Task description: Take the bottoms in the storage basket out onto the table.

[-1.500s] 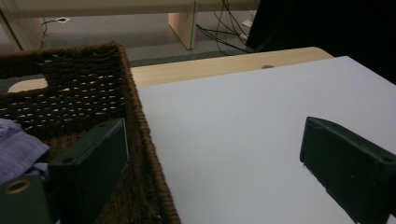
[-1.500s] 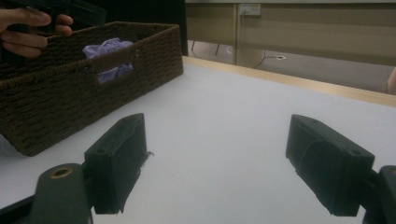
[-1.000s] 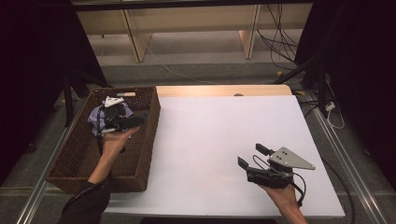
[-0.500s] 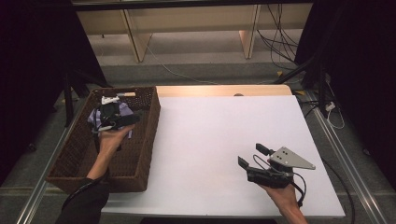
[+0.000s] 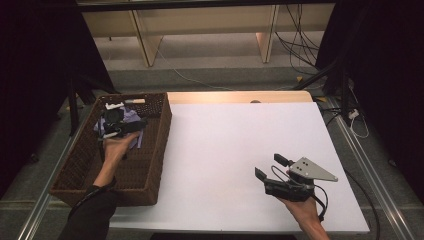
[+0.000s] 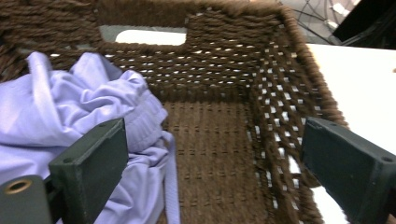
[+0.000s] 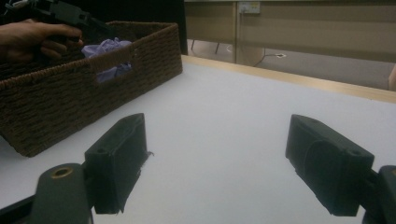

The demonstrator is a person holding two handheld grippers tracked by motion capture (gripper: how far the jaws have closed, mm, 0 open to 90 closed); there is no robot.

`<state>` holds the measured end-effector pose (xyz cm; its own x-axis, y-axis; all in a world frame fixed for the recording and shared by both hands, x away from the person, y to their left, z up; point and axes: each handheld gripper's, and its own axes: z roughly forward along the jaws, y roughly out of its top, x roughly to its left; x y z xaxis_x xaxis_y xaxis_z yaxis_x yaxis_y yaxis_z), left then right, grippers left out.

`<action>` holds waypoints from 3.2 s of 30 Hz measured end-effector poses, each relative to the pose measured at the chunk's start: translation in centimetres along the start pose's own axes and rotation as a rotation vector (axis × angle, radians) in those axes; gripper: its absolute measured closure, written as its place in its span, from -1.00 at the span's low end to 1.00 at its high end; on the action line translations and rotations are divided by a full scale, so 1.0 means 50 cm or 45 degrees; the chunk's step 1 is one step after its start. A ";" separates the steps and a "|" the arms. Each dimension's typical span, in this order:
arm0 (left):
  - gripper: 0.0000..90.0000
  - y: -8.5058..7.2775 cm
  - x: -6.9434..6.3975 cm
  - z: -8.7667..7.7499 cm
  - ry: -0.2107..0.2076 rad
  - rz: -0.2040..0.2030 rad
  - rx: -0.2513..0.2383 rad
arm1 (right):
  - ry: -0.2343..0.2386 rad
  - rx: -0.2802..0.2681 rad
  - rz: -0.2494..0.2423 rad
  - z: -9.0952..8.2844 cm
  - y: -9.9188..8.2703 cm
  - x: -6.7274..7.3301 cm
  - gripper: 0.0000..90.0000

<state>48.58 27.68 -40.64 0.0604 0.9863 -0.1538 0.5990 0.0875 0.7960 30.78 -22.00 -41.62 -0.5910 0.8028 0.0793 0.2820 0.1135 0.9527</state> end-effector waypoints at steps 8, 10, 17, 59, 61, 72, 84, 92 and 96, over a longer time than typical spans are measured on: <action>-0.83 -0.001 0.032 0.012 0.041 -0.042 0.027 | 0.001 0.004 -0.003 0.001 0.000 0.000 -0.52; -0.83 -0.001 0.035 0.015 0.060 -0.029 0.032 | 0.000 0.005 -0.002 0.001 0.000 0.000 -0.52; -0.83 0.002 0.049 0.019 0.091 -0.036 0.060 | 0.002 0.007 0.001 0.002 -0.001 -0.001 -0.52; -0.83 -0.009 0.111 0.120 0.204 -0.097 0.368 | 0.019 0.024 0.010 0.009 -0.005 -0.003 -0.51; -0.83 -0.011 0.112 0.124 0.206 -0.097 0.388 | 0.018 0.027 0.013 0.008 -0.005 -0.003 -0.51; -0.77 -0.024 0.113 0.146 0.214 -0.082 0.472 | 0.020 0.019 0.009 0.009 -0.004 -0.003 -0.51; 0.09 -0.025 0.104 0.147 0.270 -0.053 0.475 | 0.028 0.020 0.003 0.010 -0.005 -0.001 -0.50; 0.67 -0.025 0.109 0.141 0.294 -0.066 0.430 | 0.023 0.022 0.007 0.008 -0.004 -0.003 -0.49; 0.70 -0.020 0.108 0.135 0.276 -0.066 0.408 | 0.019 0.016 0.009 0.008 -0.004 -0.004 -0.49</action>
<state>53.70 31.97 -46.23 -0.1262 0.9914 -0.0349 0.8179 0.1239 0.5619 31.16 -21.96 -41.96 -0.6000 0.7949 0.0907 0.2958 0.1151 0.9483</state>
